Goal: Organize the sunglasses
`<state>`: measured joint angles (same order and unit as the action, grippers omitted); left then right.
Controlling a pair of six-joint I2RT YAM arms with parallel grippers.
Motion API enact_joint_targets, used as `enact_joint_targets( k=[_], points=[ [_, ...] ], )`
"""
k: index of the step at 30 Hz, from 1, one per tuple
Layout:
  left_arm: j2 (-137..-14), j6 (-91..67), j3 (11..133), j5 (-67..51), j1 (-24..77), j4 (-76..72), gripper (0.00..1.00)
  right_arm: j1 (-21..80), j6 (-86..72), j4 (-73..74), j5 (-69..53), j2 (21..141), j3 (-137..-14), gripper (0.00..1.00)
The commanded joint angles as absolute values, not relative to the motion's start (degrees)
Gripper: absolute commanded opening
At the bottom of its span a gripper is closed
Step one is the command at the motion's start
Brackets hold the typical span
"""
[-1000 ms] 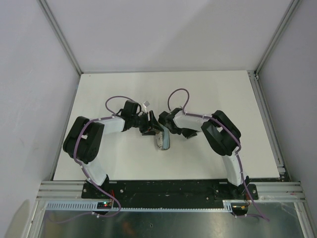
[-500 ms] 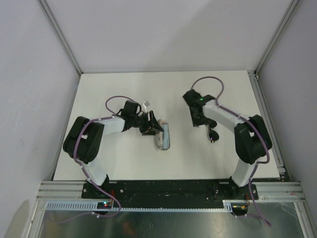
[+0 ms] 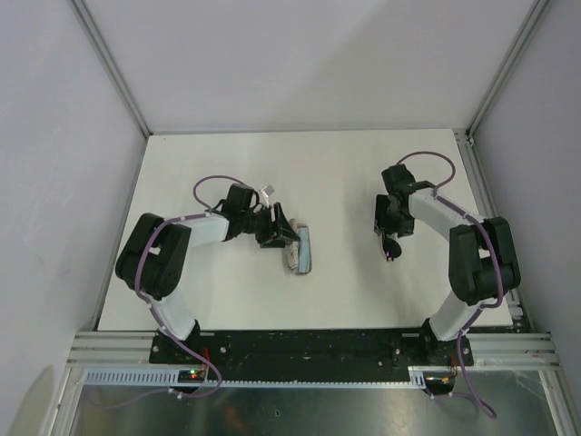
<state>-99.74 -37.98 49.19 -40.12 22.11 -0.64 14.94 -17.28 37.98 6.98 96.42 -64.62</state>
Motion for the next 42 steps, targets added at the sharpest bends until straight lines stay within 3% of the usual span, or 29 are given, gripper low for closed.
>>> enact_joint_targets(
  k=[1,11,19,32,42],
  points=[
    [-100.10,-33.75,48.82,-35.25,22.42,4.04,0.50,13.90,-17.26,33.66,4.31,94.89,-63.39,0.62],
    [-100.42,-33.71,48.99,-35.36,22.59,4.09,0.50,13.10,-18.50,27.45,4.70,98.88,-59.22,0.61],
    [-100.60,-33.81,49.17,-35.26,22.59,4.08,0.50,14.04,-18.84,24.99,2.21,99.26,-55.82,0.44],
    [-101.01,-34.93,49.89,-35.13,22.78,4.05,0.50,27.14,-28.77,22.25,-4.59,89.91,-53.80,0.40],
    [-101.14,-35.94,50.36,-33.90,23.03,3.97,0.50,33.45,-37.91,11.76,-12.92,91.26,-52.56,0.37]
  ],
)
